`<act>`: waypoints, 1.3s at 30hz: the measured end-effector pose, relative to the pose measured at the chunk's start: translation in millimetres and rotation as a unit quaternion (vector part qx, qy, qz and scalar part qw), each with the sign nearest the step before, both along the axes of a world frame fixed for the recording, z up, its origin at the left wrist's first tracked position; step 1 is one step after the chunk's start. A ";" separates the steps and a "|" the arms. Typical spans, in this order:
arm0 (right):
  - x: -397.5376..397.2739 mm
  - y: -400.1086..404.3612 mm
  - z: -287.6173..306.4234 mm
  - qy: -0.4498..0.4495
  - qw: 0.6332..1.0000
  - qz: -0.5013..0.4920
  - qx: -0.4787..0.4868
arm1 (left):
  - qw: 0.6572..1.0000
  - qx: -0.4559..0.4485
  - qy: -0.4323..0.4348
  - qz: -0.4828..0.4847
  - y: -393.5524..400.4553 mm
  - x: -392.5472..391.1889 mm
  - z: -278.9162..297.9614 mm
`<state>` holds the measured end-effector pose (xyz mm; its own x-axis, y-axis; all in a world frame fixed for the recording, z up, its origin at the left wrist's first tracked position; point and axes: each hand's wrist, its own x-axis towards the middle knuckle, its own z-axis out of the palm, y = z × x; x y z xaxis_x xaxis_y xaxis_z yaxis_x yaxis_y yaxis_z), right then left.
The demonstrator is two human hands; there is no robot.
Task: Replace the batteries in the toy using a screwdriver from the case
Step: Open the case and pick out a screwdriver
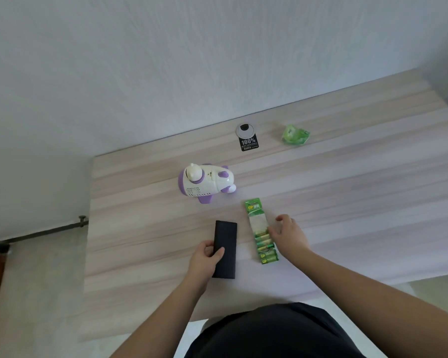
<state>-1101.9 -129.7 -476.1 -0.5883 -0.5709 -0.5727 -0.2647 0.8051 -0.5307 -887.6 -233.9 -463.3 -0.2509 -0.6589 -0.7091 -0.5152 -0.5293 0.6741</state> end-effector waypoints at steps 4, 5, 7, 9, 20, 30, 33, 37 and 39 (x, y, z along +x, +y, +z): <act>4.6 -0.2 24.1 0.095 0.992 0.046 -0.063 | 1.000 -0.007 0.000 0.002 -1.7 6.6 7.7; 8.1 -1.8 29.5 0.100 0.989 0.056 -0.089 | 1.000 -0.009 -0.001 0.000 -2.3 8.7 8.5; 17.2 -7.5 38.3 0.093 0.984 0.080 -0.130 | 1.000 -0.017 -0.008 -0.014 -3.4 12.3 10.3; 26.4 -14.5 44.2 0.085 0.975 0.097 -0.179 | 0.999 -0.037 -0.013 -0.034 -4.6 14.2 14.7; 39.7 -29.1 53.6 -0.136 0.960 0.223 -0.099 | 0.936 -0.205 -0.044 -0.282 -24.0 12.8 63.3; 62.2 -29.2 81.5 -0.262 0.947 0.004 -0.186 | 0.944 -0.265 -0.031 -0.192 -51.7 39.5 62.5; 76.0 -40.7 86.6 -0.283 0.935 -0.061 -0.204 | 0.971 -0.207 -0.014 -0.120 -62.6 51.0 70.0; 92.7 -56.8 94.9 -0.285 0.927 -0.092 -0.224 | 0.980 -0.182 0.042 -0.060 -75.4 66.1 78.9; 100.8 -61.2 99.5 -0.288 0.922 -0.111 -0.232 | 0.979 -0.189 0.061 -0.051 -83.6 72.2 81.0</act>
